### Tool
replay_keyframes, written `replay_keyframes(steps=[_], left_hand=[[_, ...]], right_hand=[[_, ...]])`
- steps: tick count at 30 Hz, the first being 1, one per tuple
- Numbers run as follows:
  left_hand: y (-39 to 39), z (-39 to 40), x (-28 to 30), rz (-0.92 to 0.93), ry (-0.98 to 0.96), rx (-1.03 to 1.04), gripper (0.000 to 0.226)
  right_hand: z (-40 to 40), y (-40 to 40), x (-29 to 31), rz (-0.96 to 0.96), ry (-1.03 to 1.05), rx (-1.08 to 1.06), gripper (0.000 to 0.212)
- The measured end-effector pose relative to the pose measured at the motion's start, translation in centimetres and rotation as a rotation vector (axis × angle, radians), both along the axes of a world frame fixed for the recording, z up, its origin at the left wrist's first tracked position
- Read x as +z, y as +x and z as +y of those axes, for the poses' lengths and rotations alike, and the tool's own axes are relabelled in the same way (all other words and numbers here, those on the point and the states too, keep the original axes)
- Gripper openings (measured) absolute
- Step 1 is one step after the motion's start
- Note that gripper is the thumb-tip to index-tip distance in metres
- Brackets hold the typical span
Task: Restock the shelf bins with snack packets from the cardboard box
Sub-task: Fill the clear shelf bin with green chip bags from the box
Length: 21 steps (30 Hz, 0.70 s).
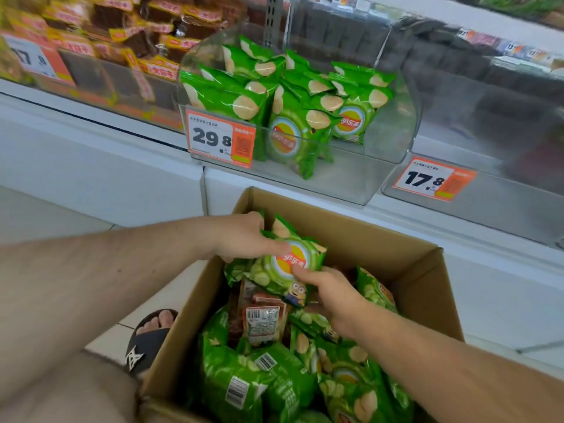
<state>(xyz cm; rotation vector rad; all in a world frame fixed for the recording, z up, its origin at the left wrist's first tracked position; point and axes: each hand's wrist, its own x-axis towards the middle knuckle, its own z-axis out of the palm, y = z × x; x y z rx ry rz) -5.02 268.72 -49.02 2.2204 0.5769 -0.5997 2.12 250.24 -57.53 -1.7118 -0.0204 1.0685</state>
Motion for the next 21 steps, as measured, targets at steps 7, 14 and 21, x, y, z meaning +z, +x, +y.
replay_keyframes(steps=[7, 14, 21], left_hand=[[0.1, 0.5, -0.6, -0.237, -0.353, 0.306, 0.049], [-0.9, 1.8, -0.7, -0.223, -0.274, 0.266, 0.085], [-0.5, 1.5, -0.7, -0.208, -0.283, 0.197, 0.072]], right_hand=[[-0.9, 3.9, 2.1, -0.024, 0.071, 0.327, 0.07], [-3.1, 6.6, -4.0, -0.805, -0.965, 0.87, 0.086], [-3.6, 4.9, -5.0, -0.948, -1.057, 0.991, 0.09]])
